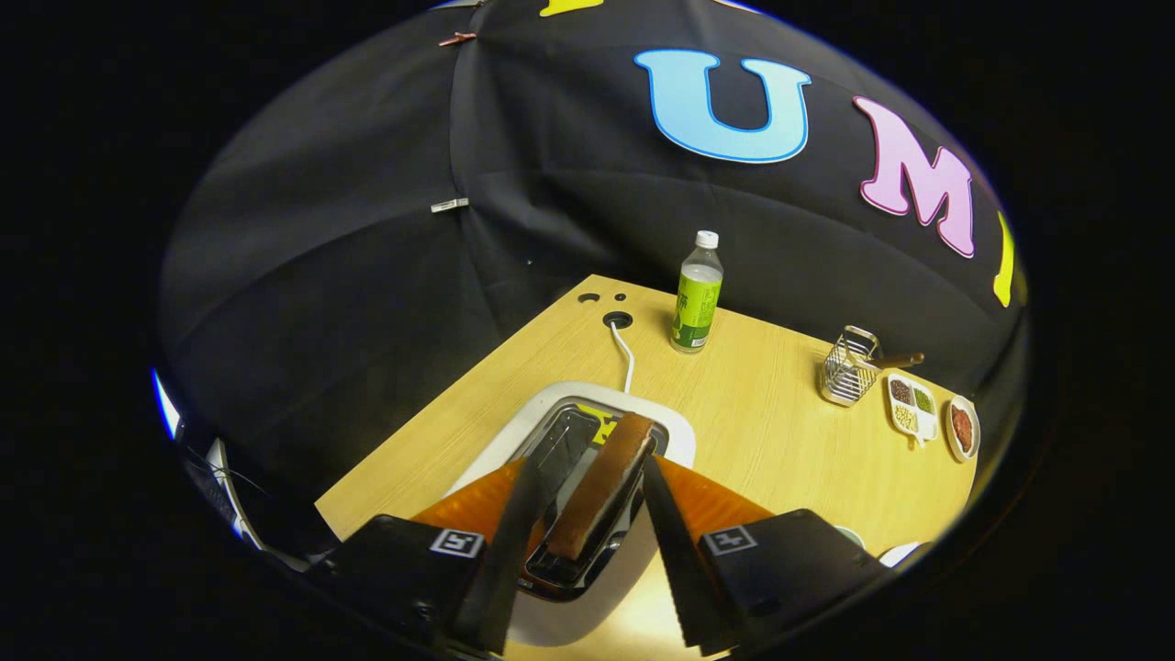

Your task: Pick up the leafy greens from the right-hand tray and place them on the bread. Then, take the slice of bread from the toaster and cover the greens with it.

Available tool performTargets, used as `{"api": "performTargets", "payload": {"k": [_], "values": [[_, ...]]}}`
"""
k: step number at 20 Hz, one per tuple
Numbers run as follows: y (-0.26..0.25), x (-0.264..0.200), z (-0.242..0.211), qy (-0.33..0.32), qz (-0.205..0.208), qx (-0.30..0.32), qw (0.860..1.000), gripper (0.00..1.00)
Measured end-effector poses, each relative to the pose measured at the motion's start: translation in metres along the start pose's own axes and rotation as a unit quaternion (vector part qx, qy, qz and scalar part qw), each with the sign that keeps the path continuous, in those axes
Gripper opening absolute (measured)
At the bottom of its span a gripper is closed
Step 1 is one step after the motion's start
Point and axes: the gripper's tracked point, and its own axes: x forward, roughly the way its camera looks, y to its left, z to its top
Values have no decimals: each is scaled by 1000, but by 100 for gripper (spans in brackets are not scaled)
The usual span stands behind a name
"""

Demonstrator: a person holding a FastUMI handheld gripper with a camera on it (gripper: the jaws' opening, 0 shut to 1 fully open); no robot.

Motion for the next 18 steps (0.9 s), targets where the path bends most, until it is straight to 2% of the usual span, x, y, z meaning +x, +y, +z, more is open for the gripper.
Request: {"api": "performTargets", "payload": {"k": [1,2,5,6,8,9,18], "values": [[-2,1,0,2,-3,2,1000,64],[-4,1,-2,5,-4,2,1000,48],[-11,-3,-5,6,-13,37,999,31],[-9,-3,-8,12,-3,54,998,24],[-6,-6,-7,23,13,72,997,24],[-5,-10,-4,25,23,78,996,16],[-13,-44,23,-11,60,76,995,8]]}}
